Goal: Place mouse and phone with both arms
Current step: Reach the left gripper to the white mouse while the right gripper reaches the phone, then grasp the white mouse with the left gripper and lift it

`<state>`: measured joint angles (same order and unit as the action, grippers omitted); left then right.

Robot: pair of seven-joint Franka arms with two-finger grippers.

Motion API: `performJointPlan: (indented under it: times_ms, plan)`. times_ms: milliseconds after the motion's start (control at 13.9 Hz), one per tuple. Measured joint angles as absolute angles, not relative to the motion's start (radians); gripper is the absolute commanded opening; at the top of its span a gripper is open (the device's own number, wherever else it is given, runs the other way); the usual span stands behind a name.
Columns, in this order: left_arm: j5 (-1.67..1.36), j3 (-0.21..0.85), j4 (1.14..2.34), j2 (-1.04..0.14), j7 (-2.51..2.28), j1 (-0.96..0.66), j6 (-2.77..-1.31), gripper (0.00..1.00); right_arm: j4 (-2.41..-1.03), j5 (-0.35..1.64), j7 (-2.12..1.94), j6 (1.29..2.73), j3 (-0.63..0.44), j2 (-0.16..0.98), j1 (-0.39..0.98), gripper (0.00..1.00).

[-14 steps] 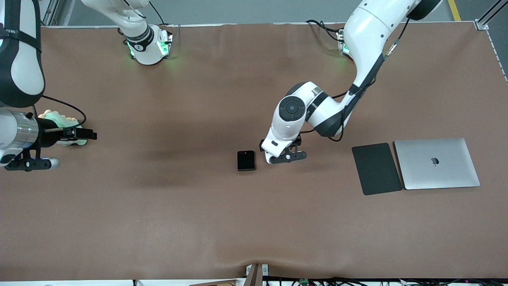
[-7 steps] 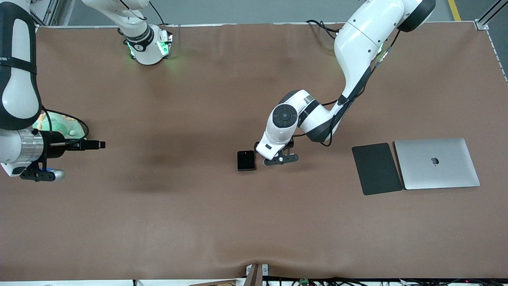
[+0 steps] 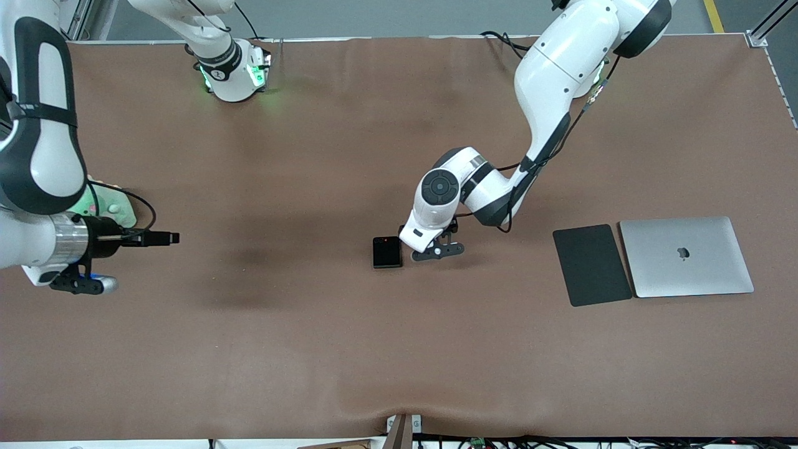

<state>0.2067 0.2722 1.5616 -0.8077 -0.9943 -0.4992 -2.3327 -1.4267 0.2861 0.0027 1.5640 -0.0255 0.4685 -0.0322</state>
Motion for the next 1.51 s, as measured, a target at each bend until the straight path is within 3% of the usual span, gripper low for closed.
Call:
performJointPlan:
  times_ms: [287, 860, 1506]
  plan:
    - [0.207, 0.26, 1.548, -0.817, -0.995, -0.509, -2.333, 0.87, -1.432, 0.324, 0.009, 1.567, -0.026, 0.496, -0.025, 1.0]
    - [0.209, 0.258, 1.539, -0.821, -0.995, -0.509, -2.333, 0.66, -1.43, 0.354, 0.026, 1.585, -0.024, 0.496, -0.003, 1.0]
    - [0.248, 0.256, 1.533, -0.821, -0.995, -0.509, -2.333, 0.61, -1.423, 0.362, 0.242, 1.722, -0.021, 0.496, 0.169, 1.0]
